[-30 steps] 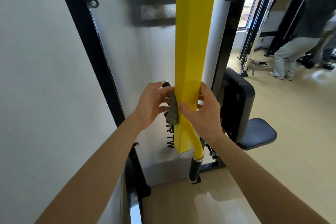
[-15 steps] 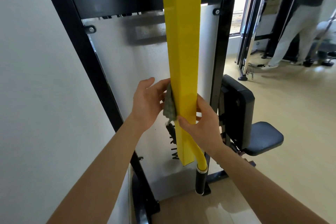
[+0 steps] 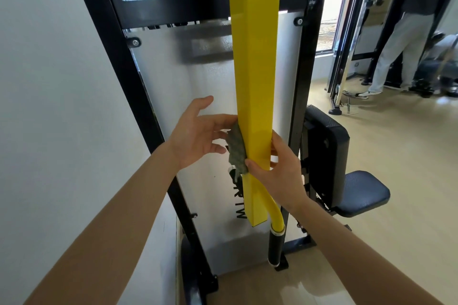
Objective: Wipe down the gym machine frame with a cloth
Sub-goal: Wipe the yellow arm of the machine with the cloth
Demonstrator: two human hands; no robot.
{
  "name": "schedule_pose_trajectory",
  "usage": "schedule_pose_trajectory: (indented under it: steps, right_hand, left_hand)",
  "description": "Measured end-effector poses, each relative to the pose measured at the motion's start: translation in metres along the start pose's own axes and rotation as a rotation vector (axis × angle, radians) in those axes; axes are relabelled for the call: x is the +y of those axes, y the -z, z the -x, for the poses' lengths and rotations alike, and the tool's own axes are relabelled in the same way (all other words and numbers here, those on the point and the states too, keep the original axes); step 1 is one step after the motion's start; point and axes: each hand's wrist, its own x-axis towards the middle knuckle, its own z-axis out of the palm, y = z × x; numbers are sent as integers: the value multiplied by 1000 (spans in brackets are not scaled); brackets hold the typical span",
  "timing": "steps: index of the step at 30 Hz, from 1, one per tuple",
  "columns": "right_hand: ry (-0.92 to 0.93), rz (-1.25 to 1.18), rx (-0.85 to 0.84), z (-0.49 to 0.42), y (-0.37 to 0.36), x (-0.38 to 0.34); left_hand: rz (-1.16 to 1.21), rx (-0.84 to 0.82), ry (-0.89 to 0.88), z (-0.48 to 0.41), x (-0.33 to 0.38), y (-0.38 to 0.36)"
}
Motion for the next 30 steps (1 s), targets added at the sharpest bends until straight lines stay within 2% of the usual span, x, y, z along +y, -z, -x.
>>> schedule_pose_trajectory:
  steps: [4,9,12,18,25,30]
  right_hand:
    - [-4,-1,19,2,-2,-2]
    - [2,19,37,3,-1,-4]
    - [-7,27,22,2,1,-4]
    - [-1,1,-24,-19,16,-32]
    - [188,-51,78,-67,37,-99]
    - [187,-18,90,-69,35,-95]
  left_hand:
    - [161,38,-24,1,5,-9]
    - [64,122,69,-2,-21,-26]
    - [107,141,59,-1,-21,-26]
    - [125,156,-122,-1,27,-26]
    - [146,158,-295,2,63,-33]
    - [3,183,-183,3,46,-36]
